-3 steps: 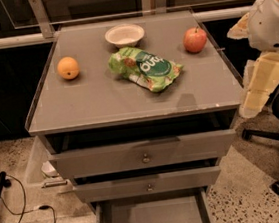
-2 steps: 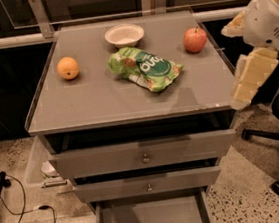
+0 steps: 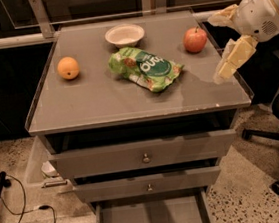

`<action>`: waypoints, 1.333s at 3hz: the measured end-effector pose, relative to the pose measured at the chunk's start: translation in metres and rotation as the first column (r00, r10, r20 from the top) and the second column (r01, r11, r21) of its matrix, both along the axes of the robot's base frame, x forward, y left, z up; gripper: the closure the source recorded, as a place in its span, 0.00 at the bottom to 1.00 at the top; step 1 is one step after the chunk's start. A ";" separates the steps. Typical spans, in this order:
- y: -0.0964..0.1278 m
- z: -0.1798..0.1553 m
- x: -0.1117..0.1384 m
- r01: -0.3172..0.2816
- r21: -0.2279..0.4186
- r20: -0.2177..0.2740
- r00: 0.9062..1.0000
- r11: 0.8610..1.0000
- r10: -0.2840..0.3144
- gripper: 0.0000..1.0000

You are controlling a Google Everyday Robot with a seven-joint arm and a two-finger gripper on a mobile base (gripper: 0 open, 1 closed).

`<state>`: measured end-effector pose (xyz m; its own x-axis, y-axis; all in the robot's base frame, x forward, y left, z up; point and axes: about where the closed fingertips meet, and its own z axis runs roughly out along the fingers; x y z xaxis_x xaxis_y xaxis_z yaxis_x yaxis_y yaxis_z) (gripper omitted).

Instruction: Place green rice chip bag into bottom drawer

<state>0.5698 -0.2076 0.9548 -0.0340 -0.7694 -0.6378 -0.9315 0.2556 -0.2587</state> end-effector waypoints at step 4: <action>0.083 -0.032 0.044 0.016 -0.001 0.051 0.999 1.000 -0.016 0.00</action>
Offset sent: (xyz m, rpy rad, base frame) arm 0.0126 0.0458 -0.0021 -0.0534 -0.0880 -0.0115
